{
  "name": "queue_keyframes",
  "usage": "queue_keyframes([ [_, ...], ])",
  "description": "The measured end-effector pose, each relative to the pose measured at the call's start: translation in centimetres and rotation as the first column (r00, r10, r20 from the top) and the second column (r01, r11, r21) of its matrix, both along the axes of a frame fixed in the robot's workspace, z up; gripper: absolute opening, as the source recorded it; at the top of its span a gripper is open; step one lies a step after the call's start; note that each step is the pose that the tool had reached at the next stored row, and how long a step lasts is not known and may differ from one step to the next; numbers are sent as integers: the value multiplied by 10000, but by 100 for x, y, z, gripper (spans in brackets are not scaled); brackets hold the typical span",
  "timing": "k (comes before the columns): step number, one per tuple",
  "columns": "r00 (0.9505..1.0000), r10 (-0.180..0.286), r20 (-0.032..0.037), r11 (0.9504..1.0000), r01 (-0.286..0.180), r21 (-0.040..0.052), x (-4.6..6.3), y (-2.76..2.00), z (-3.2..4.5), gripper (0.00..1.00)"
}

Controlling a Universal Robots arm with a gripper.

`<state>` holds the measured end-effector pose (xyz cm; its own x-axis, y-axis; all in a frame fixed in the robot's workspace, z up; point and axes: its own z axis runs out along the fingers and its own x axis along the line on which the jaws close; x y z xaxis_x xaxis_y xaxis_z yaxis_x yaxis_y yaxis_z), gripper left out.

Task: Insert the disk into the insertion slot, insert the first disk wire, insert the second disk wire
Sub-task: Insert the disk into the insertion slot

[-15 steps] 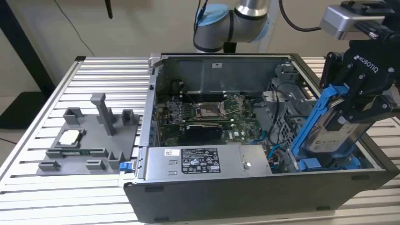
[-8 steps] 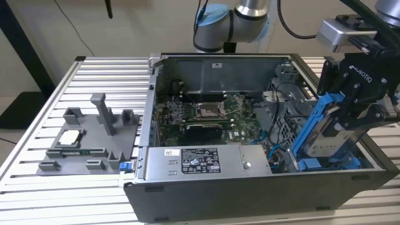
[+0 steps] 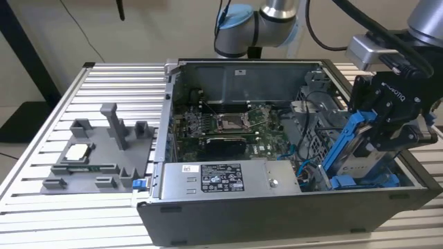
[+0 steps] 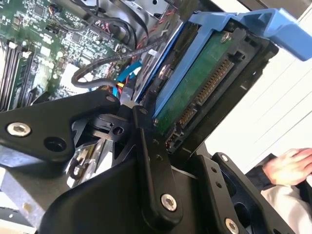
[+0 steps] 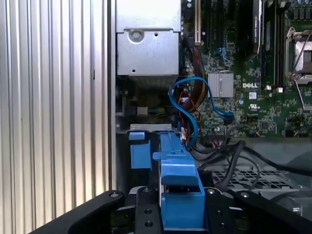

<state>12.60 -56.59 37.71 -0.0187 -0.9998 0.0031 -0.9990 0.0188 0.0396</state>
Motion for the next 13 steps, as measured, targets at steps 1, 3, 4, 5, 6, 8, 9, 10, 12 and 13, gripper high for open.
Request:
queue_keyframes([
  [1, 10000, 0, 1, 10000, 0, 0, 0, 0, -16, 32],
  [3, 10000, -1, 1, 10000, 1, -1, 0, 0, -40, 32],
  [4, 10000, 0, 0, 10000, 0, -2, 0, 0, -44, 32],
  [5, 10000, 0, 0, 10000, 0, -3, 0, 0, -45, 32],
  [6, 10000, -1, 0, 10000, 1, -3, 0, 0, -45, 32],
  [8, 10000, 1, 3, 10000, -1, -1, 1, 0, -47, 34],
  [9, 10000, 1, 1, 10000, -1, 0, 1, 0, -47, 34],
  [10, 10000, 1, 0, 10000, -1, -1, 1, 0, -47, 34],
  [12, 10000, 0, 0, 10000, 0, 1, 0, 0, -44, 40],
  [13, 10000, 0, -1, 10000, 0, 1, 0, 0, -39, 40],
])
